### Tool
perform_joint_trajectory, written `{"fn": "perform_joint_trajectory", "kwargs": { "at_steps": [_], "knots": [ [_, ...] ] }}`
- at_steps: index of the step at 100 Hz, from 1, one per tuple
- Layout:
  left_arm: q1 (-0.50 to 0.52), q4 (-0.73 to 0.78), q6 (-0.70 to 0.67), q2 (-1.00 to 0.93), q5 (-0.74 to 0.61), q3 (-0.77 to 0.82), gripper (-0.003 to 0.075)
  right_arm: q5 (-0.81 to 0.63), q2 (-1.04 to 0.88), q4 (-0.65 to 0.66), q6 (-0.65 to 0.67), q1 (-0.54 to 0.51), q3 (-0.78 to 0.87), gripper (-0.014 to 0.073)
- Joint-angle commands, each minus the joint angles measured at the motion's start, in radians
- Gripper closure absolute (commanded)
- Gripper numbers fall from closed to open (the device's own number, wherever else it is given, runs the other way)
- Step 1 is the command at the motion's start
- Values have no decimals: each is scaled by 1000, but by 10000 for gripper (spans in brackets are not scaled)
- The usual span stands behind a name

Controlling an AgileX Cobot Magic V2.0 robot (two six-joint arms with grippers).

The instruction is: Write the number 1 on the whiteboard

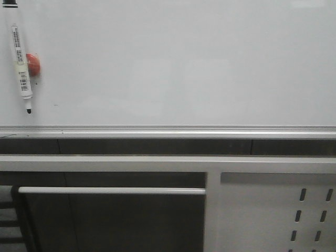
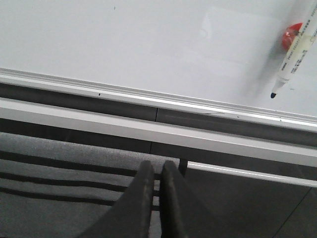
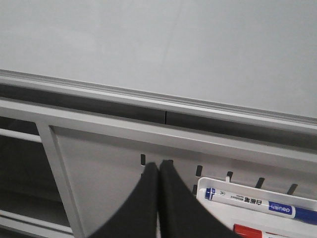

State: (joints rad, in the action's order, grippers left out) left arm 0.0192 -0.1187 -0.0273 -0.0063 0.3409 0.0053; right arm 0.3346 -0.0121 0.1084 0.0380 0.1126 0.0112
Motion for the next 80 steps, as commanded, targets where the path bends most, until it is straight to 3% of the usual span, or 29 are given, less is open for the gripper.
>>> {"fn": "perform_joint_trajectory", "kwargs": {
  "at_steps": [1,60,71,80],
  "knots": [
    [2,-14,-7,-28,-41,22,721,-36,-16,1,-1,-4,29,673],
    [2,-29,-5,-28,-41,22,721,-36,-16,1,-1,-4,29,673],
    [2,-139,-5,-28,-75,22,721,-44,-16,1,-1,-4,29,673],
    [2,-373,-5,-28,-125,22,721,-67,-16,7,-1,-4,29,673]
  ]
}}
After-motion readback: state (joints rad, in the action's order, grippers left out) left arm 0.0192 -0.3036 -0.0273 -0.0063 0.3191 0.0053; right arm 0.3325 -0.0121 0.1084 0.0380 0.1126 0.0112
